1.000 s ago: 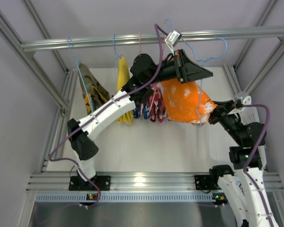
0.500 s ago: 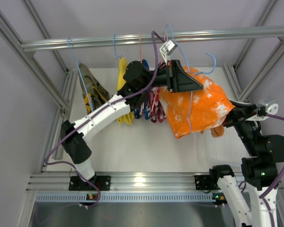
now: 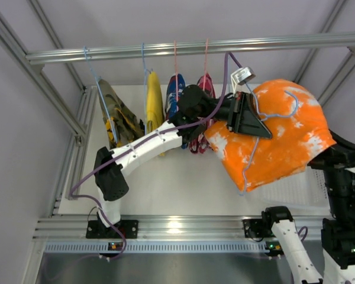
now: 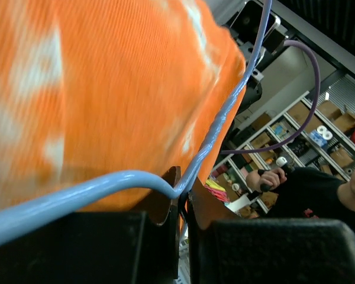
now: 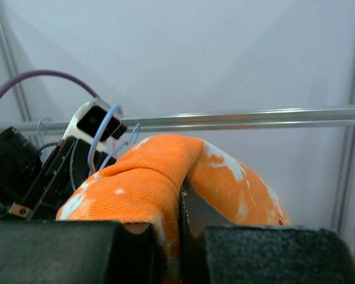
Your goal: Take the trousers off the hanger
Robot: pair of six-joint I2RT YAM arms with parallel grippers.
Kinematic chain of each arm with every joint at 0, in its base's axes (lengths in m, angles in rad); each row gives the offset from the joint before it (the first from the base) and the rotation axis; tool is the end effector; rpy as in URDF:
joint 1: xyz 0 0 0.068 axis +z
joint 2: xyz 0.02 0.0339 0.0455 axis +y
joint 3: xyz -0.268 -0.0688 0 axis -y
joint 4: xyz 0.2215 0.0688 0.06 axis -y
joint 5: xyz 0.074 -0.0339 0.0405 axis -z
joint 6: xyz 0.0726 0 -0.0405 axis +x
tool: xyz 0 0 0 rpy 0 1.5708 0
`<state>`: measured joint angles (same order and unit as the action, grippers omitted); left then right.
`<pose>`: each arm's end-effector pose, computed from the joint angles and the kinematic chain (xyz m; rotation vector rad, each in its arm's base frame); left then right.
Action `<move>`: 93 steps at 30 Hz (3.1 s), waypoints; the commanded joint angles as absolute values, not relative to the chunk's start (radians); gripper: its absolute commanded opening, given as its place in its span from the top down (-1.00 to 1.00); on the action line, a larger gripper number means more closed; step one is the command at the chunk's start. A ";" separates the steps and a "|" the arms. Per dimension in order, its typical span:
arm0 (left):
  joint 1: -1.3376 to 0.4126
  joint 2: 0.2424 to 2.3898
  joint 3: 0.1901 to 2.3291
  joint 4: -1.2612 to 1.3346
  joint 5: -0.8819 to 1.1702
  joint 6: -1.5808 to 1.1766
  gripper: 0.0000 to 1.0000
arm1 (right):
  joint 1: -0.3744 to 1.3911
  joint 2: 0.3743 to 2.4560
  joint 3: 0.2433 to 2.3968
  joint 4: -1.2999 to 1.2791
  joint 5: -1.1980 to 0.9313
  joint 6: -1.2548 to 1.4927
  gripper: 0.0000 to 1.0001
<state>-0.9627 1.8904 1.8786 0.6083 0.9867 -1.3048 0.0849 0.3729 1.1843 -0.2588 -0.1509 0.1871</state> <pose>0.1907 -0.3799 0.4894 0.9951 1.3885 -2.3233 0.0025 0.0112 0.4896 -0.0859 1.0266 0.3244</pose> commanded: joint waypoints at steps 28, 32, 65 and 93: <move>-0.957 1.881 1.876 0.772 1.097 -1.312 1.00 | 0.106 0.442 1.102 -0.270 0.601 -0.478 1.00; -0.957 1.884 1.916 0.787 1.091 -1.330 1.00 | 0.106 0.449 0.994 -0.293 0.623 -0.532 1.00; -0.956 1.968 2.075 0.856 1.052 -1.318 1.00 | 0.110 0.169 1.032 -0.690 -0.023 -0.234 -0.56; -1.008 2.034 2.117 0.942 1.026 -1.285 1.00 | 0.135 0.495 0.994 -0.011 -0.968 0.739 -0.09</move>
